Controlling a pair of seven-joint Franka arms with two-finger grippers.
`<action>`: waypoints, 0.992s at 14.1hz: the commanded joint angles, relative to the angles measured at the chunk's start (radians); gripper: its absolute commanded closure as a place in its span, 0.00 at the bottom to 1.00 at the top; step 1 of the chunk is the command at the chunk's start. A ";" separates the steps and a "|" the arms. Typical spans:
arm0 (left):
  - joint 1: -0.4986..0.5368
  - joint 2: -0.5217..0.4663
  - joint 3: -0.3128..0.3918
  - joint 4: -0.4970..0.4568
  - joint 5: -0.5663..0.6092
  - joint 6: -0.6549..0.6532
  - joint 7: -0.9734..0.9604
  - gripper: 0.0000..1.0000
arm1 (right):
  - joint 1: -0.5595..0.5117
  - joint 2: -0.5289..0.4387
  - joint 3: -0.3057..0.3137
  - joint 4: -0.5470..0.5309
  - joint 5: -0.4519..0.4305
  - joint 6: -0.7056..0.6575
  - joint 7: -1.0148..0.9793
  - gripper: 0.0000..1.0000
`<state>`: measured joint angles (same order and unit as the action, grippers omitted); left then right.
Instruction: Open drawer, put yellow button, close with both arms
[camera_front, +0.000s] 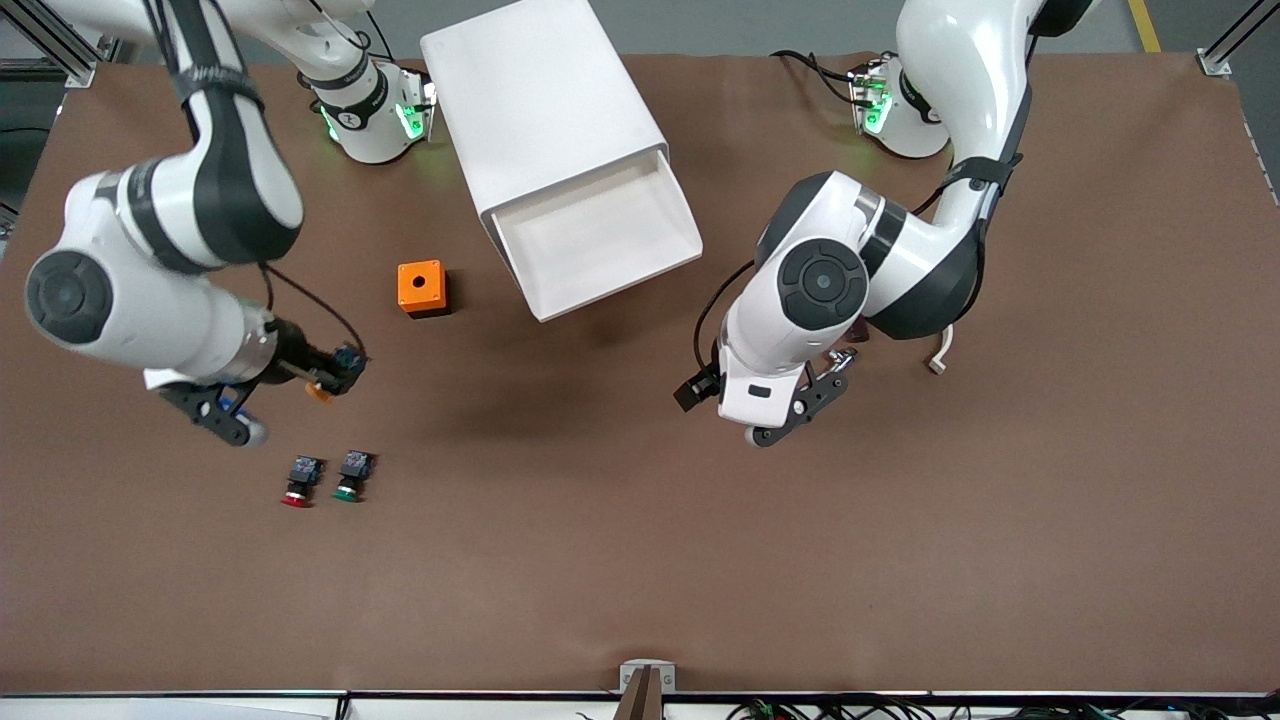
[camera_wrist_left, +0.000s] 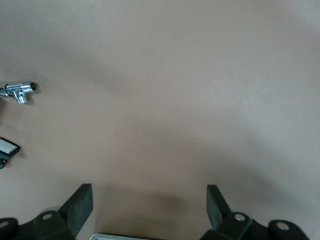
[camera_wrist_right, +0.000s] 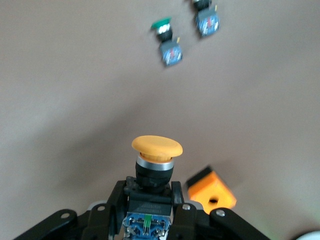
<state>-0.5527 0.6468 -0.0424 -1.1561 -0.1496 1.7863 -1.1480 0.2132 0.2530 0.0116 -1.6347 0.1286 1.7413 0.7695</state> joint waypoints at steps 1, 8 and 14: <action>-0.001 -0.024 -0.004 -0.042 0.060 0.013 -0.012 0.00 | 0.119 -0.130 -0.008 -0.118 0.023 0.009 0.156 1.00; -0.004 -0.030 -0.001 -0.037 0.074 0.004 -0.025 0.00 | 0.409 -0.159 -0.008 -0.132 0.026 0.072 0.578 1.00; -0.003 -0.030 -0.001 -0.037 0.076 0.002 -0.025 0.00 | 0.578 -0.143 -0.008 -0.228 0.026 0.294 0.833 1.00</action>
<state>-0.5524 0.6449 -0.0426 -1.1661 -0.0988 1.7863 -1.1560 0.7587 0.1184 0.0159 -1.8411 0.1410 1.9993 1.5459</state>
